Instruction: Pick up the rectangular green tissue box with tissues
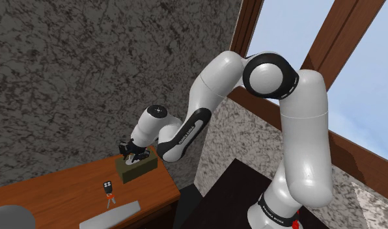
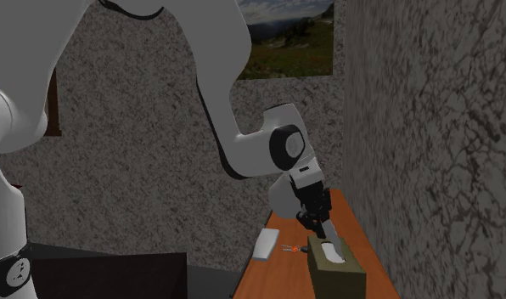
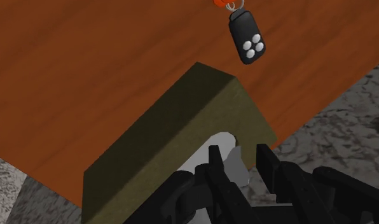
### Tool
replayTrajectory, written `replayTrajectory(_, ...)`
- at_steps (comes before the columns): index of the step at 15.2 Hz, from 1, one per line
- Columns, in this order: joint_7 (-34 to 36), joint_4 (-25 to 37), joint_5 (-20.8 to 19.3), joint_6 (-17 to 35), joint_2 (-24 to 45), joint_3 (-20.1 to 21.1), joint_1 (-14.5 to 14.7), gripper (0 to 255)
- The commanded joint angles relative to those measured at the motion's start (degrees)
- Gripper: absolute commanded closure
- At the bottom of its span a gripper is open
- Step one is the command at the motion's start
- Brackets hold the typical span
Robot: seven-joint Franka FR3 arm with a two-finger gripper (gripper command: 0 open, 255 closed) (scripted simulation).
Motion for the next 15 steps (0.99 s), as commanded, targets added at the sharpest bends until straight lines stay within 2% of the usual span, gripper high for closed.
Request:
replayTrajectory(1, 0.1, -0.2, -0.1, -0.1, 0.2, -0.1, 0.2, 255)
replayTrajectory(3, -0.2, 0.0, 0.1, -0.3, 0.2, 0.2, -0.1, 255)
replayTrajectory(15, -6.9, -1.7, 6.9, -7.4, -7.8, 9.1, -7.4, 255)
